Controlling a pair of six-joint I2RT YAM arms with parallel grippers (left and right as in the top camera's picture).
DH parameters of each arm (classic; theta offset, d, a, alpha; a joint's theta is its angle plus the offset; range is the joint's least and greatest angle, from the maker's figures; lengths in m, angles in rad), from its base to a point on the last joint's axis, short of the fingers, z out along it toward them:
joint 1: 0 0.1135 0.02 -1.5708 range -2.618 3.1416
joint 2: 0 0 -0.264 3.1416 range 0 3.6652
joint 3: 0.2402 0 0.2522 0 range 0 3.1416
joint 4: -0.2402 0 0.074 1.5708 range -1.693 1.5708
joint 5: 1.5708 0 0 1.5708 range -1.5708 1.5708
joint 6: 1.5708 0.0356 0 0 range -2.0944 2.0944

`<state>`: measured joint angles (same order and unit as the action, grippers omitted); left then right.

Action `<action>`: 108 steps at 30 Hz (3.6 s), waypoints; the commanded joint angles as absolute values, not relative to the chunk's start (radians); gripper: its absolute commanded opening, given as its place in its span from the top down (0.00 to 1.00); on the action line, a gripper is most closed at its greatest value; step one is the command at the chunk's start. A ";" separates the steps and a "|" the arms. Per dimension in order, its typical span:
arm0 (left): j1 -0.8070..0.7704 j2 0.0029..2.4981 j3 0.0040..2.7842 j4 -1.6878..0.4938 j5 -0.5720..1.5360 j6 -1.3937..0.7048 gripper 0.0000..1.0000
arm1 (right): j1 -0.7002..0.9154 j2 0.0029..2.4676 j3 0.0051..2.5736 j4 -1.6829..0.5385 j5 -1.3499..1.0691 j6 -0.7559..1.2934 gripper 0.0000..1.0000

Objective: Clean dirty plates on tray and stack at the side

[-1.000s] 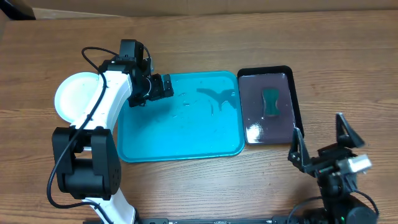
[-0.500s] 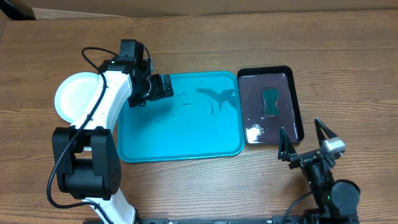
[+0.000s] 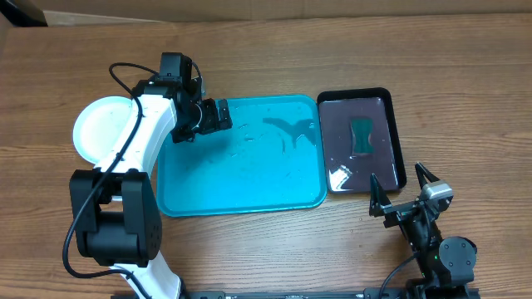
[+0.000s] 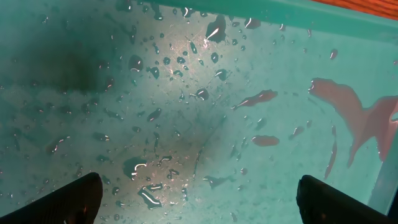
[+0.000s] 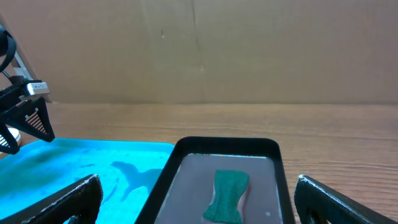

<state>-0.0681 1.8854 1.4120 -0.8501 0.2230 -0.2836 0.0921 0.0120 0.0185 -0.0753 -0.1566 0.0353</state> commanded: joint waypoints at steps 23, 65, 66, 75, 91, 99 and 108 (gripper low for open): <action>-0.073 1.891 1.410 -0.852 0.217 -0.265 0.00 | 0.088 0.003 0.008 -0.070 -0.152 0.025 0.00; -0.094 1.482 1.410 -0.852 0.206 -0.265 0.00 | 0.088 0.003 0.008 -0.070 -0.152 0.025 0.00; -0.094 1.453 1.410 -0.852 0.206 -0.265 0.00 | 0.088 0.003 0.008 -0.070 -0.152 0.025 0.00; -0.084 1.182 1.405 -0.871 0.204 -0.265 0.00 | 0.088 0.003 0.008 -0.070 -0.152 0.026 0.00; 0.047 0.510 0.761 -0.588 0.188 -0.269 0.00 | 0.088 0.003 0.008 -0.070 -0.152 0.025 0.00; 0.046 0.198 0.415 0.058 0.171 -0.277 0.00 | 0.088 0.003 0.008 -0.070 -0.152 0.025 0.00; 0.038 0.030 0.206 0.241 0.094 -0.356 0.00 | 0.088 0.003 0.008 -0.070 -0.152 0.025 0.00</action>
<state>0.0410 0.0761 0.2619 0.2348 0.1654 -0.2966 0.0921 0.0113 0.0185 -0.0750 -0.1570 0.0292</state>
